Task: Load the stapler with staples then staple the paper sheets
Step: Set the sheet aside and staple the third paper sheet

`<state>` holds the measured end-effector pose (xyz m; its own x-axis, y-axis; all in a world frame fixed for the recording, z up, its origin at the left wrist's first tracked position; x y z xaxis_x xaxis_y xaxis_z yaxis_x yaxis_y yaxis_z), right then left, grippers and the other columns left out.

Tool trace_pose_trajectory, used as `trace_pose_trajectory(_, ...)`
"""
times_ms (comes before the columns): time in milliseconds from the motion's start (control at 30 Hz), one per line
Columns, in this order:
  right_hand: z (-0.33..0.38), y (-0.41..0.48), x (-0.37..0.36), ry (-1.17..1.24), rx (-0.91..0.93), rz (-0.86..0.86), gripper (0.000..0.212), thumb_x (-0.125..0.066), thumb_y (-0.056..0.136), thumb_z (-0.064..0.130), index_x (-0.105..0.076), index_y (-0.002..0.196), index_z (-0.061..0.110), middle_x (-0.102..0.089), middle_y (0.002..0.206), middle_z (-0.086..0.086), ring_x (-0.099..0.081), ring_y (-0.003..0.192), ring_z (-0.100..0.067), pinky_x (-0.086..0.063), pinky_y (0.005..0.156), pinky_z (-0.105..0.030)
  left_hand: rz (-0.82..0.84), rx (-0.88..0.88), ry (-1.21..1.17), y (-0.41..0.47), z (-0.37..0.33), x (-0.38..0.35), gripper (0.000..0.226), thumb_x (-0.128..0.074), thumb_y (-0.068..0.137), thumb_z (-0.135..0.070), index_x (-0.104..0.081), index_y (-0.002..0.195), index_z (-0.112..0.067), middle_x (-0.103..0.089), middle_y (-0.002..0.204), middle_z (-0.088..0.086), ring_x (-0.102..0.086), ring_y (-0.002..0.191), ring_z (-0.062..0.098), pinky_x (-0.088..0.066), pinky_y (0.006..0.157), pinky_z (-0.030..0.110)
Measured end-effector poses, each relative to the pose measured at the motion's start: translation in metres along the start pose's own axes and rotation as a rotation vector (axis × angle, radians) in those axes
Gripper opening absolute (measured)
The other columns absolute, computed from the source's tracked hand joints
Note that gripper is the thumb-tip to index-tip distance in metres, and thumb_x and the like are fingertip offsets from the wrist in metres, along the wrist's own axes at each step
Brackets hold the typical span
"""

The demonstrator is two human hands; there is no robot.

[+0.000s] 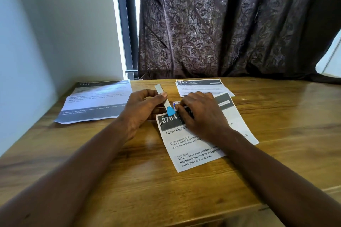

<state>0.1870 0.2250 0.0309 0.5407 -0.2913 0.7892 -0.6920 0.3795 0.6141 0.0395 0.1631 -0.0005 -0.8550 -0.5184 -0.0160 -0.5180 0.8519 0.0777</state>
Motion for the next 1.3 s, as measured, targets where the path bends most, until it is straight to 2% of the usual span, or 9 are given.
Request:
trace_pose_trajectory(200, 0.005, -0.001, -0.001, 0.012, 0.015, 0.015, 0.029, -0.044, 0.103, 0.044, -0.060, 0.093, 0.022, -0.062, 0.088, 0.002, -0.049, 0.083, -0.016, -0.034, 0.078, -0.035, 0.052, 0.016, 0.025, 0.001, 0.003, -0.004, 0.029, -0.076, 0.088, -0.033, -0.068, 0.102, -0.008, -0.079, 0.096, 0.015, -0.078, 0.087, 0.031, -0.060, 0.084, 0.049)
trace_pose_trajectory(467, 0.004, -0.002, -0.002, 0.081, 0.003, 0.026, 0.028, -0.044, 0.103, 0.042, -0.060, 0.091, 0.021, -0.061, 0.086, 0.003, -0.049, 0.083, -0.015, -0.036, 0.080, -0.036, 0.090, 0.027, 0.076, 0.003, 0.004, -0.009, 0.037, -0.076, 0.089, -0.032, -0.066, 0.112, -0.005, -0.079, 0.095, 0.017, -0.077, 0.090, 0.033, -0.058, 0.092, 0.057)
trace_pose_trajectory(567, 0.001, -0.003, 0.000, 0.183, -0.004, 0.020, 0.041, -0.037, 0.102, 0.052, -0.060, 0.087, 0.022, -0.059, 0.082, 0.004, -0.050, 0.081, -0.015, -0.039, 0.080, -0.039, 0.090, 0.019, 0.097, 0.006, 0.004, -0.010, 0.034, -0.074, 0.090, -0.031, -0.067, 0.112, -0.006, -0.079, 0.096, 0.015, -0.077, 0.091, 0.031, -0.058, 0.091, 0.057)
trace_pose_trajectory(667, 0.002, -0.004, -0.001, 0.270, 0.019, 0.029, 0.050, -0.035, 0.098, 0.062, -0.064, 0.092, 0.022, -0.058, 0.083, 0.009, -0.051, 0.083, -0.011, -0.038, 0.082, -0.037, 0.094, 0.015, 0.111, 0.007, 0.005, -0.011, 0.033, -0.073, 0.091, -0.032, -0.068, 0.113, -0.008, -0.078, 0.099, 0.015, -0.077, 0.092, 0.031, -0.059, 0.090, 0.057)
trace_pose_trajectory(833, 0.003, -0.004, -0.008, 0.341, 0.025, 0.075, 0.046, -0.041, 0.096, 0.063, -0.067, 0.090, 0.025, -0.057, 0.079, 0.017, -0.053, 0.079, -0.006, -0.040, 0.089, -0.043, 0.095, -0.004, 0.116, 0.009, 0.005, -0.013, 0.030, -0.071, 0.093, -0.029, -0.069, 0.112, -0.007, -0.078, 0.101, 0.016, -0.076, 0.095, 0.033, -0.058, 0.091, 0.058)
trace_pose_trajectory(933, 0.001, -0.004, -0.012, 0.392, 0.012, 0.120, 0.043, -0.045, 0.096, 0.060, -0.068, 0.087, 0.025, -0.061, 0.075, 0.013, -0.056, 0.076, -0.006, -0.040, 0.092, -0.047, 0.092, -0.019, 0.139, 0.009, 0.006, -0.016, 0.028, -0.070, 0.095, -0.030, -0.068, 0.110, -0.006, -0.077, 0.101, 0.017, -0.075, 0.095, 0.036, -0.058, 0.089, 0.060)
trace_pose_trajectory(1033, 0.001, -0.004, -0.018, 0.459, 0.002, 0.136, 0.038, -0.051, 0.093, 0.058, -0.068, 0.085, 0.025, -0.063, 0.074, 0.011, -0.057, 0.073, -0.008, -0.043, 0.088, -0.045, 0.079, -0.025, 0.182, 0.009, 0.006, -0.016, 0.028, -0.070, 0.094, -0.033, -0.068, 0.107, -0.008, -0.078, 0.099, 0.015, -0.075, 0.094, 0.036, -0.059, 0.087, 0.060)
trace_pose_trajectory(1200, -0.002, -0.002, -0.022, 0.504, 0.002, 0.123, 0.044, -0.046, 0.095, 0.061, -0.066, 0.081, 0.024, -0.064, 0.072, 0.009, -0.059, 0.072, -0.010, -0.042, 0.080, -0.040, 0.083, -0.025, 0.162, 0.008, 0.004, -0.016, 0.029, -0.070, 0.094, -0.033, -0.069, 0.108, -0.007, -0.077, 0.102, 0.018, -0.075, 0.094, 0.038, -0.058, 0.087, 0.061)
trace_pose_trajectory(1300, -0.004, -0.003, -0.021, 0.599, -0.008, 0.114, 0.040, -0.042, 0.101, 0.052, -0.058, 0.074, 0.028, -0.058, 0.068, 0.013, -0.055, 0.069, -0.010, -0.033, 0.077, -0.036, 0.069, -0.029, 0.109, 0.005, 0.003, -0.015, 0.030, -0.072, 0.093, -0.033, -0.070, 0.107, -0.006, -0.077, 0.099, 0.018, -0.076, 0.089, 0.037, -0.059, 0.088, 0.060)
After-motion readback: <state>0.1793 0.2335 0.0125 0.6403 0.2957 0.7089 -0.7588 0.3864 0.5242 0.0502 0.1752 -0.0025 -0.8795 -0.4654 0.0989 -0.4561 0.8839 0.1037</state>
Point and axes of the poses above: each hand's wrist, its own y-axis towards the middle knuckle, its own x-axis out of the back of the hand, z = x × y, the point moved 9 cm from there along y, towards the middle knuckle
